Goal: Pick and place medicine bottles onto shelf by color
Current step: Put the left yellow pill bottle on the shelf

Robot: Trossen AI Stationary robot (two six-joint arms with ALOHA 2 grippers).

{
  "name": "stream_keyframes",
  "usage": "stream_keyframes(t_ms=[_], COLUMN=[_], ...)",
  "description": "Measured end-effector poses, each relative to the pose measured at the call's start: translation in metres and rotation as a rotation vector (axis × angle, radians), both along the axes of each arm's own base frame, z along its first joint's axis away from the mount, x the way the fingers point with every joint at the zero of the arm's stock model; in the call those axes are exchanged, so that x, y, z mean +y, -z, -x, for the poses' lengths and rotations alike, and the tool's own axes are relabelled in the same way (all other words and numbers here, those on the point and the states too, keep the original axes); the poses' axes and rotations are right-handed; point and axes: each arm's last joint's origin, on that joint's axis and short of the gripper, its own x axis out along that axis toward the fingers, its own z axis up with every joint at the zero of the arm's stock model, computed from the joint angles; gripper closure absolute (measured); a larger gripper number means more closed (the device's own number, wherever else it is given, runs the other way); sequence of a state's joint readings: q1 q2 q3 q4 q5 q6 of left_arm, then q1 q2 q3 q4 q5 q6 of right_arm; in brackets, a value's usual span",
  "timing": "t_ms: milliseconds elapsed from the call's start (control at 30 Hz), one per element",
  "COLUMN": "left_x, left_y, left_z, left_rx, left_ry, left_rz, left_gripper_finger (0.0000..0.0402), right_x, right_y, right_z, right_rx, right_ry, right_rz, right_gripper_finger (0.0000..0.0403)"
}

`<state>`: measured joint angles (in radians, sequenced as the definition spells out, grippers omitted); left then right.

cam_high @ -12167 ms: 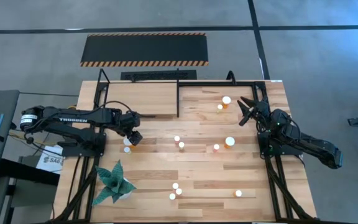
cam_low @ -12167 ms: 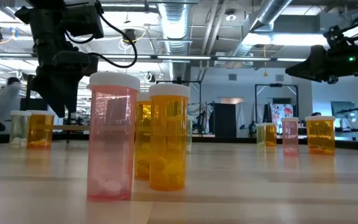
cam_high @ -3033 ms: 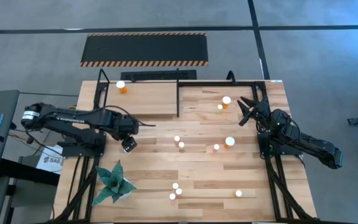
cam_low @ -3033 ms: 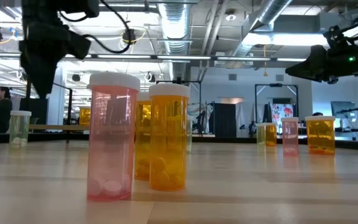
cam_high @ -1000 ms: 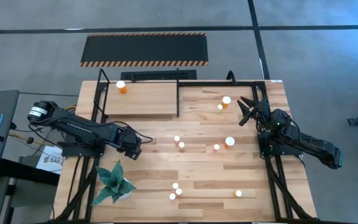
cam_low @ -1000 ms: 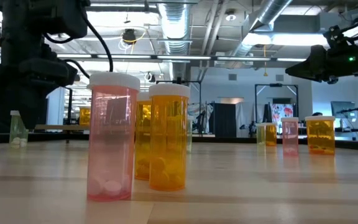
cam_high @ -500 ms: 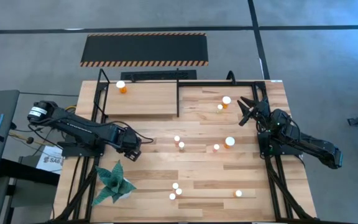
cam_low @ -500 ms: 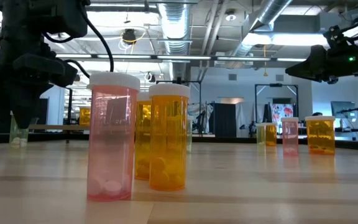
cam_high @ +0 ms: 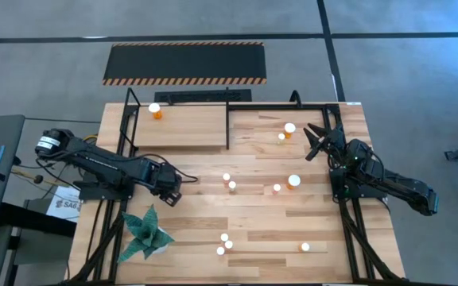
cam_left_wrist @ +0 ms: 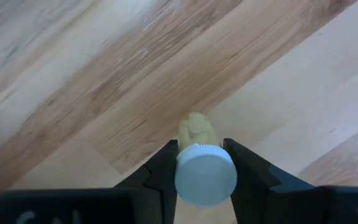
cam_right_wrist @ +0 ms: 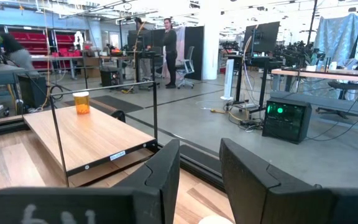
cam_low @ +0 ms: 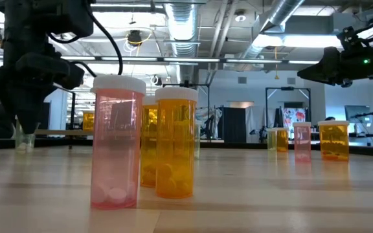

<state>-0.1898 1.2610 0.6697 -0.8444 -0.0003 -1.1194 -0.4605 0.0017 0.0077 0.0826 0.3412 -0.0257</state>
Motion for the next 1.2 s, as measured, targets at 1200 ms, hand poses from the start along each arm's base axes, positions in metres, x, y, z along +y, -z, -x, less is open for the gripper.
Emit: stream_keyframes(t_ms=[1200], left_x=[0.172], left_y=[-0.069], left_z=[0.003], left_rx=[-0.14], left_ry=[-0.018], left_rz=[-0.324], left_gripper_finger=[0.0299], right_x=[0.0], right_y=[0.0], right_z=[0.0], right_rx=[0.0], right_ry=[0.0], right_rz=[0.0], right_gripper_finger=[0.0264])
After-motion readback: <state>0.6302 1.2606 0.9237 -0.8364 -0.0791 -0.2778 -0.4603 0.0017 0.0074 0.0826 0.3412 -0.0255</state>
